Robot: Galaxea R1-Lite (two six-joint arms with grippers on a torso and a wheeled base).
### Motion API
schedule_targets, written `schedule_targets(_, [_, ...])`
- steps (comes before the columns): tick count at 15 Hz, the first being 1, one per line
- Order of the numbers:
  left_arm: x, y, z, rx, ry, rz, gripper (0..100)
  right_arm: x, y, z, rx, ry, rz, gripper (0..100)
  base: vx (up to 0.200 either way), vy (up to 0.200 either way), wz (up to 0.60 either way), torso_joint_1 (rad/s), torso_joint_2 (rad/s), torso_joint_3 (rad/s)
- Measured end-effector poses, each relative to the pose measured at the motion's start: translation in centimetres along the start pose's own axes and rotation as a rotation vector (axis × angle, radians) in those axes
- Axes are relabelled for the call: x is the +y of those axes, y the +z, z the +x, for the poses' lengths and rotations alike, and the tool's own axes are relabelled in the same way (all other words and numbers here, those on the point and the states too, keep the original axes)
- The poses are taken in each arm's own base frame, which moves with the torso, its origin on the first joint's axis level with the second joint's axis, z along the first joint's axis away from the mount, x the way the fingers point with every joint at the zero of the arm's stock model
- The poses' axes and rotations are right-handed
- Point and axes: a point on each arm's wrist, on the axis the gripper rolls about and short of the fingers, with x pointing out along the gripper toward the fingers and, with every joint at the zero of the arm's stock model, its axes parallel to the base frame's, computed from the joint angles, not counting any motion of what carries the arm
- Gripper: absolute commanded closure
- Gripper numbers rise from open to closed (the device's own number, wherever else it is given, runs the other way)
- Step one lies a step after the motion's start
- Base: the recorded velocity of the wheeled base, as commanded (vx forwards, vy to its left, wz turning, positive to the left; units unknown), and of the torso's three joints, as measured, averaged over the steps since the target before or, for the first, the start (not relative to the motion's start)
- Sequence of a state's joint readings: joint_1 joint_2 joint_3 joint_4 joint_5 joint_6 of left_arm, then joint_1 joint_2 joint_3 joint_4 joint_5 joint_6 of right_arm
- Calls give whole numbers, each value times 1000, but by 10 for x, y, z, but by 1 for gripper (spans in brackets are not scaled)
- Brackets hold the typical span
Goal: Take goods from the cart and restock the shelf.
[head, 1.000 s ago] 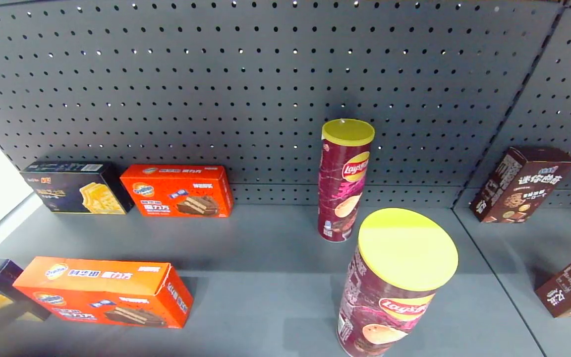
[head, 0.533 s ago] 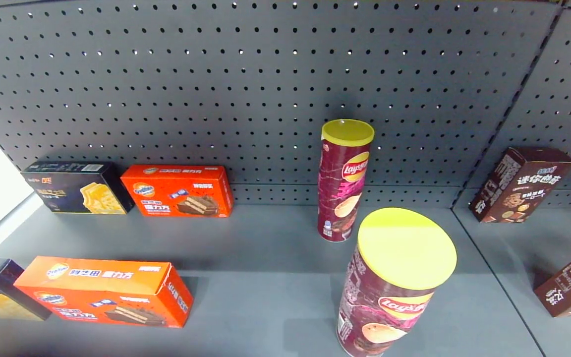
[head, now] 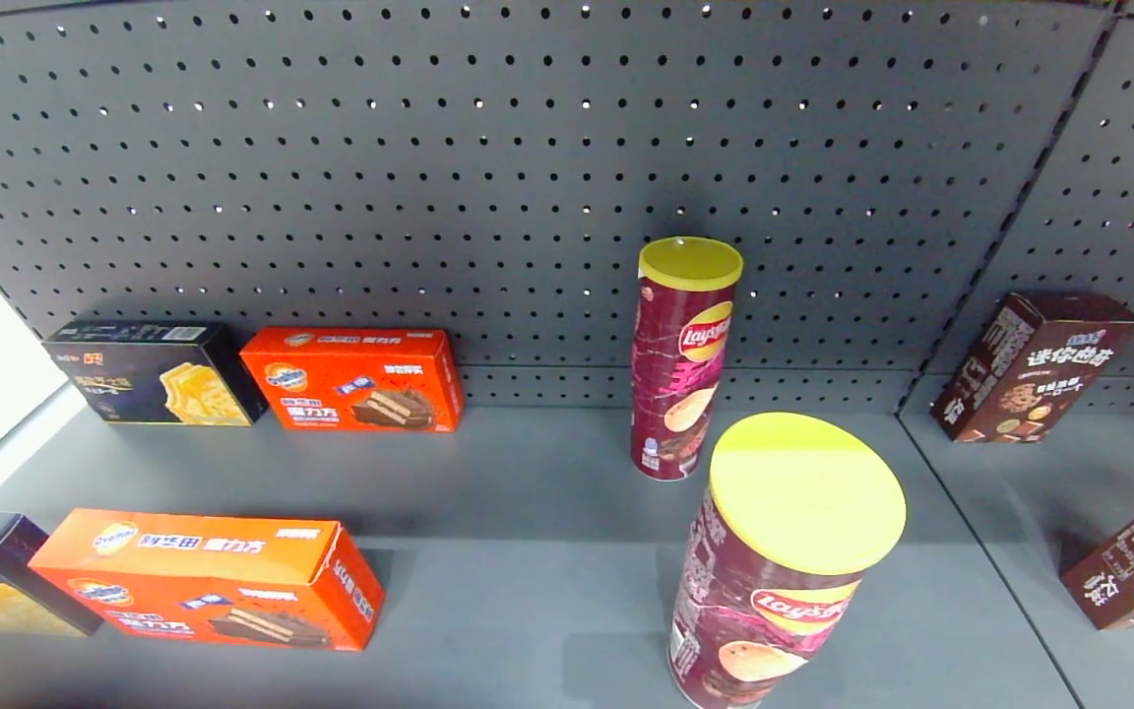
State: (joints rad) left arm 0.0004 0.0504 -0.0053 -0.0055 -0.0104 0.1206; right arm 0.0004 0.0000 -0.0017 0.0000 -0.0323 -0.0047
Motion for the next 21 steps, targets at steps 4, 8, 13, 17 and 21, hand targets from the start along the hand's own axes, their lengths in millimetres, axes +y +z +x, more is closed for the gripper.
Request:
schedule_targets(4, [-1,-3,-3,-31,-21,-79,0,0,0,0,0,0,0,0,0,0,0,0,0,0])
schedule_targets(8, [-2,-3,-3,-40,-61,-73,0,0,0,0,0,0,1,0,0,0,0,0,0,0])
schedule_targets(13, [-2,-3,-3,-40,-69,-73,0,0,0,0,0,13,-1,0,0,0,0,0,0,0])
schedule_targets(17, [-2,-3,-3,-41,-69,-73,0,0,27,-2,-39,-12,-6,0,0,0,0,0,0,0])
schedule_targets(21, [-2,-3,-4,-41,-69,-74,0,1,142,11,-116,105,-61,0,0,0,0,0,0,0])
